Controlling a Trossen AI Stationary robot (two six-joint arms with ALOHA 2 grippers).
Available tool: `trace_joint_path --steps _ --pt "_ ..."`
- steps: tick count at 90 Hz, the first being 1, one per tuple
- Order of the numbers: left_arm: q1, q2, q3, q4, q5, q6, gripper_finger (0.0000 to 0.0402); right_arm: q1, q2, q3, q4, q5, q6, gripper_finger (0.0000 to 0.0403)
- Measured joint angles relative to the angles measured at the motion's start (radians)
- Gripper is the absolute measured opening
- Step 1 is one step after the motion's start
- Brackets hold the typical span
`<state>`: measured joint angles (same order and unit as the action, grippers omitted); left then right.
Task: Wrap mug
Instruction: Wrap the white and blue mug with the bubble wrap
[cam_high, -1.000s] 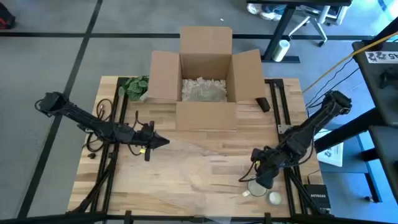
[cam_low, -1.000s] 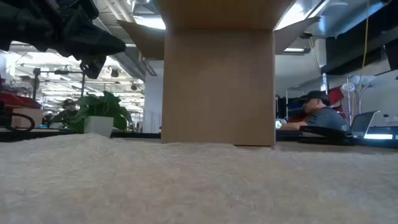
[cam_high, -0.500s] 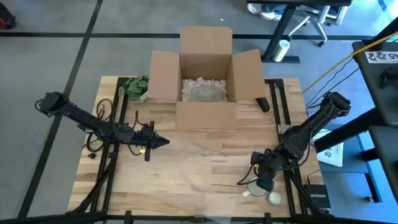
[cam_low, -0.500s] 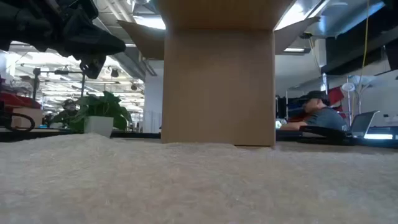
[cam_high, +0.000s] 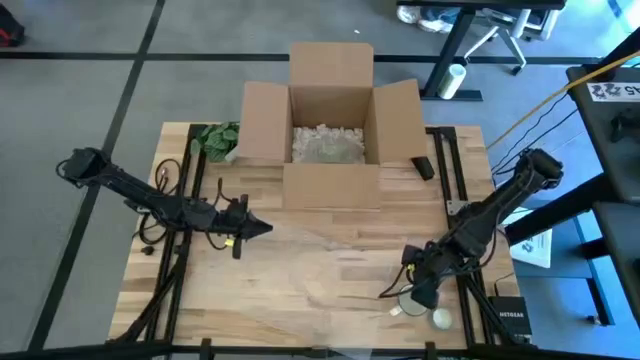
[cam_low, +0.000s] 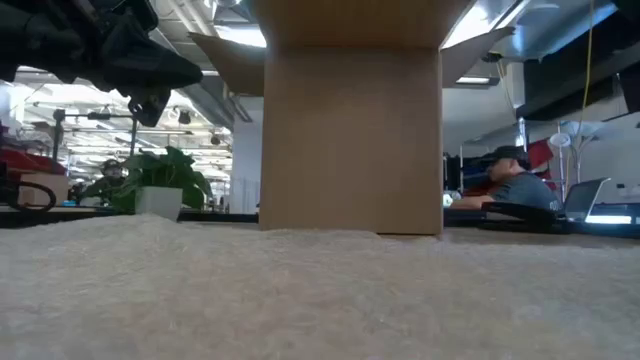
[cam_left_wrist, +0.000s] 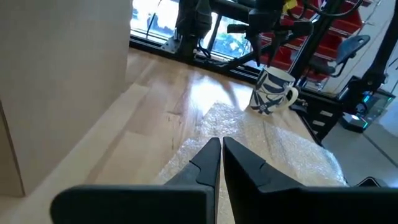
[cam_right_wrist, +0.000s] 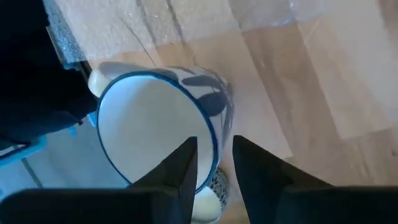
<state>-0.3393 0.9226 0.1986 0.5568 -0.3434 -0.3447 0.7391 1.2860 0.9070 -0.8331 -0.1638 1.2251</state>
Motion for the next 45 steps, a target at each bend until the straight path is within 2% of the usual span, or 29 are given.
trace_joint_path --steps 24,45 --pt "0.0 0.0 0.0 0.0 0.0 0.0 0.0 0.0 0.054 0.0 0.015 -0.013 0.0 0.0082" --pt "0.0 0.0 0.0 0.0 0.0 -0.007 0.0 0.0 0.113 0.0 0.025 -0.024 -0.021 0.0012"
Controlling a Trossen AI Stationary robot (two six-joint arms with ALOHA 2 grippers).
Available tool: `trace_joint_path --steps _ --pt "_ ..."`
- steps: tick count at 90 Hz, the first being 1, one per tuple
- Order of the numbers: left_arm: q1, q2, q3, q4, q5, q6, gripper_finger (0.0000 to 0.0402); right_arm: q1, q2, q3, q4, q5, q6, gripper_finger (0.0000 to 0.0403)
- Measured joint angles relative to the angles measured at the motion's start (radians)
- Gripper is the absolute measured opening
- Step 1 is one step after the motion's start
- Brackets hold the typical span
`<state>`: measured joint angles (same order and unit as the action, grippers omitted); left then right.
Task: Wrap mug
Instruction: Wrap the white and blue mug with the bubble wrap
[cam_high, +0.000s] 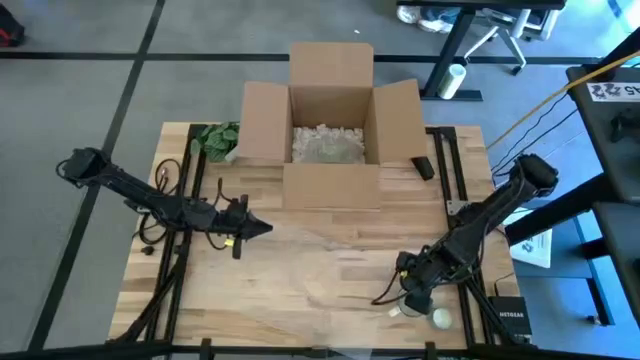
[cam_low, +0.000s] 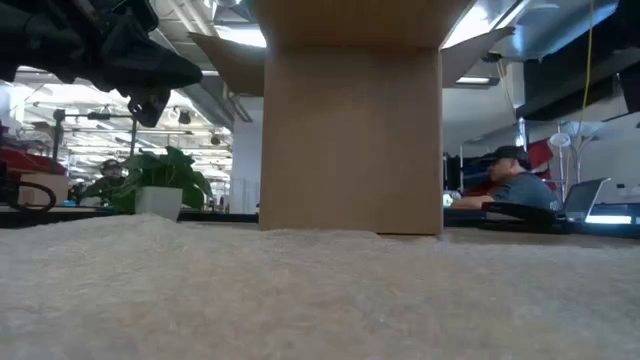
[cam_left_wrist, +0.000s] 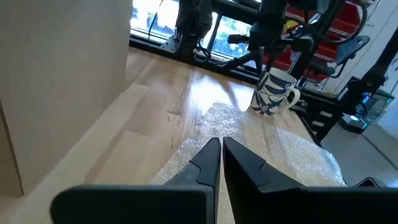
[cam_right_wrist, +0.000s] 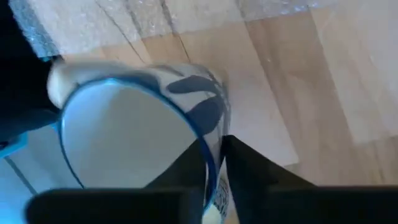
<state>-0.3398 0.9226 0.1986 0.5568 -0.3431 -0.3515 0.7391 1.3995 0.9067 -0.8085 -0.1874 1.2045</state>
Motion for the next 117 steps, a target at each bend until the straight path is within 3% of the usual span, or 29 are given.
trace_joint_path --steps 22,37,66,81,95,117 --pt "-0.007 0.0 0.001 0.0 0.0 -0.005 0.0 0.001 0.009 0.01 0.005 0.007 -0.006 0.0005" --pt "-0.017 0.0 0.001 -0.001 0.0 0.0 0.0 -0.004 0.013 0.079 -0.092 0.106 -0.036 0.0003" --pt "-0.003 0.0 0.001 -0.165 0.0 -0.107 0.0 -0.146 0.046 0.281 -0.108 0.204 -0.232 0.0001" --pt "-0.022 0.0 0.014 -0.242 0.0 -0.124 0.0 -0.241 0.18 0.434 -0.125 0.156 -0.395 0.0001" --pt "-0.083 0.0 0.131 -0.467 -0.006 -0.1 0.0 -0.305 0.357 0.663 -0.244 0.131 -0.533 0.0" --pt "-0.254 0.001 0.27 -0.766 -0.19 -0.167 0.0 -0.377 0.621 1.059 -0.438 0.164 -0.658 0.0"
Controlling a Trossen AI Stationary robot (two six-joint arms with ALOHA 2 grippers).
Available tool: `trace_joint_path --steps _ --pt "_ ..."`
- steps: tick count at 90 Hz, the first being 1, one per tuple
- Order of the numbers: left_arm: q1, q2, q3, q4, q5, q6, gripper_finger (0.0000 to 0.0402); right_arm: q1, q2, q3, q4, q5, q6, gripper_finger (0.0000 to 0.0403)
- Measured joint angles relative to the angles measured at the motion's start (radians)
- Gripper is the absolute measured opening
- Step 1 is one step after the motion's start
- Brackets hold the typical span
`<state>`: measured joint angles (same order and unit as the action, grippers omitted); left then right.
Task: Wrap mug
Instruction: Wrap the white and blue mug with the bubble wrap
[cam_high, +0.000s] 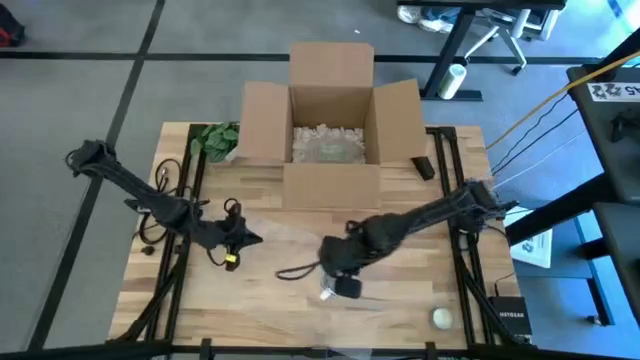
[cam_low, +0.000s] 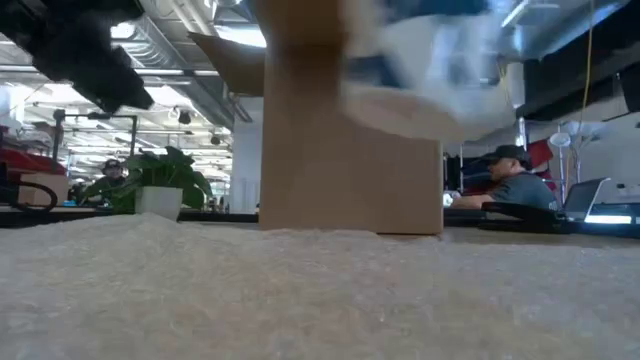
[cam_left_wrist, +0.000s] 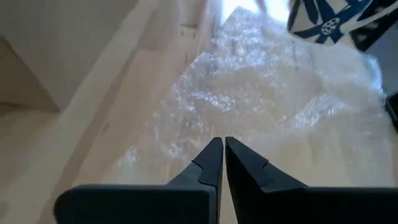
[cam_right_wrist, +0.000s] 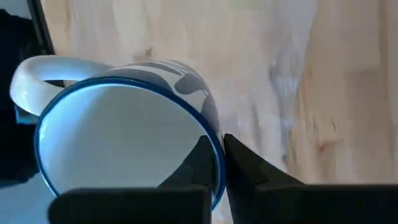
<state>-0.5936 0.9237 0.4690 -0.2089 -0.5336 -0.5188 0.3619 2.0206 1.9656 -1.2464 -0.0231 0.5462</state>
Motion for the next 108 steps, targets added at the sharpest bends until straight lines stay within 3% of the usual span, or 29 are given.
trace_joint_path --steps 20,35,76,108 --pt "-0.193 0.001 -0.005 -0.107 -0.166 -0.191 0.0 -0.052 0.195 0.262 -0.089 -0.016 -0.055 0.0" --pt "-0.275 0.039 -0.005 -0.165 -0.208 -0.319 0.0 -0.084 0.287 0.355 -0.069 -0.044 -0.033 0.0" --pt "-0.34 0.178 -0.006 -0.174 -0.21 -0.501 0.0 -0.1 0.341 0.37 0.022 -0.102 0.046 0.0" --pt "-0.351 0.223 -0.006 -0.168 -0.21 -0.561 0.0 -0.101 0.341 0.369 -0.098 -0.093 0.111 0.0001"
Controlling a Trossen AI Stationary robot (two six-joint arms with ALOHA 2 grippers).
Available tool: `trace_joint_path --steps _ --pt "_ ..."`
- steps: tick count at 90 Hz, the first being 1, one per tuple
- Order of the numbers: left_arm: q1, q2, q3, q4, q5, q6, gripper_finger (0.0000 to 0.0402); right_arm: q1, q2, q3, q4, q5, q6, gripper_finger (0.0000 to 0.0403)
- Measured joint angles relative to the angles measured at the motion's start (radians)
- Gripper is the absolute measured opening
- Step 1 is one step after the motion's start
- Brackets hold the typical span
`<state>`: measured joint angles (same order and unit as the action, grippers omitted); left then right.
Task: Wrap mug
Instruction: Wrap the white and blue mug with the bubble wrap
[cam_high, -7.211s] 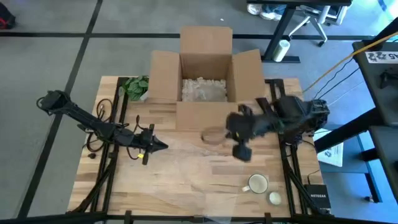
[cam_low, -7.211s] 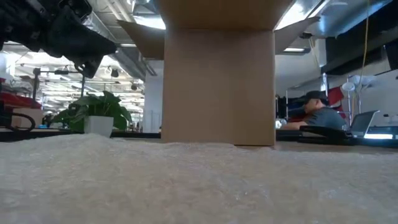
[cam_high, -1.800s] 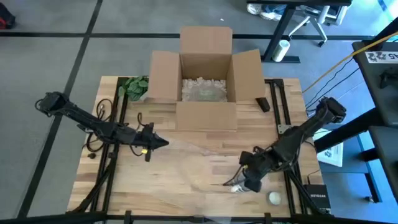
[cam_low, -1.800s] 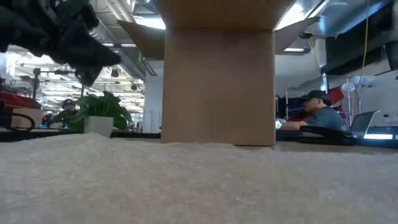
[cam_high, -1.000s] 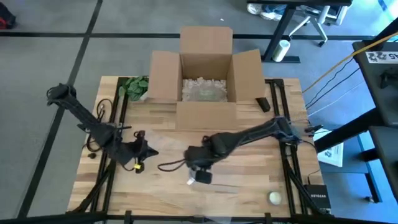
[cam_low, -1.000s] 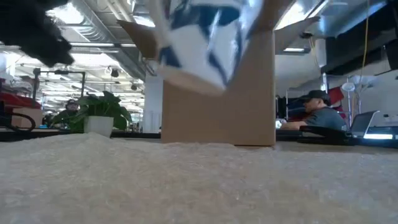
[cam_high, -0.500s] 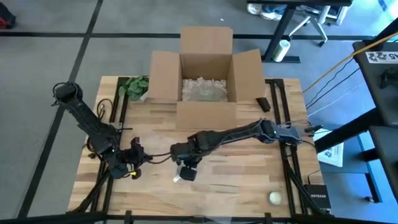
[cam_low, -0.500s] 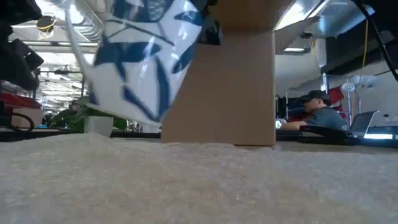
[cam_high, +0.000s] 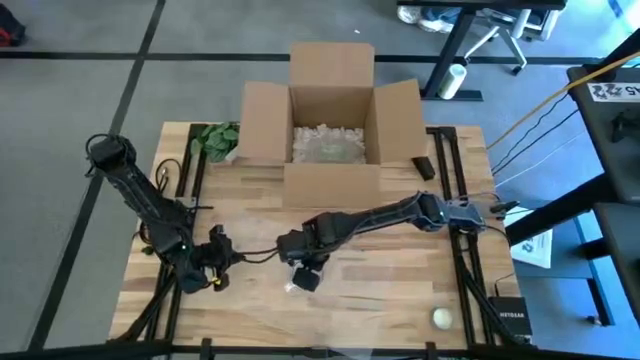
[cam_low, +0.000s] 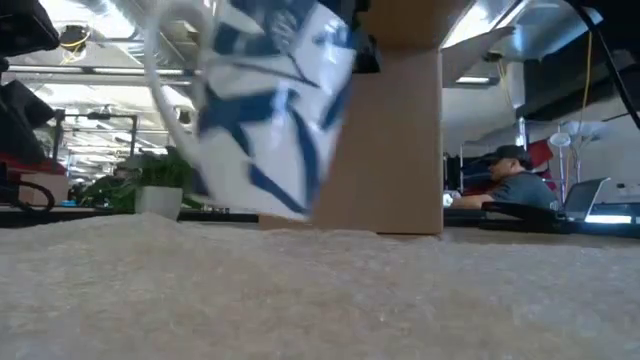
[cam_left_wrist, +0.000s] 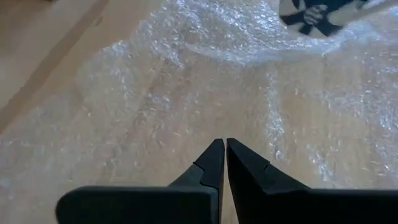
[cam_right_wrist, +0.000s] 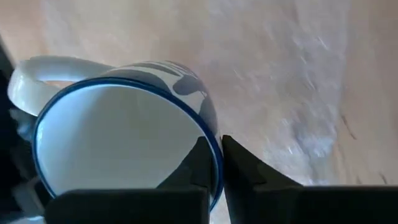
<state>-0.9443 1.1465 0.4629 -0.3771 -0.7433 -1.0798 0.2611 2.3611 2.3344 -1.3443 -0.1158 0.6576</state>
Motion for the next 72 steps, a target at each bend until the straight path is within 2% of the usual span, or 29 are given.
trace_joint_path --steps 45,72 --pt "0.0 0.0 0.0 0.0 0.0 0.002 0.0 0.0 0.0 0.0 -0.018 0.002 0.016 0.0047" --pt "0.0 0.0 0.0 0.0 0.0 0.001 0.0 0.0 0.0 0.0 -0.018 0.021 0.014 0.005"
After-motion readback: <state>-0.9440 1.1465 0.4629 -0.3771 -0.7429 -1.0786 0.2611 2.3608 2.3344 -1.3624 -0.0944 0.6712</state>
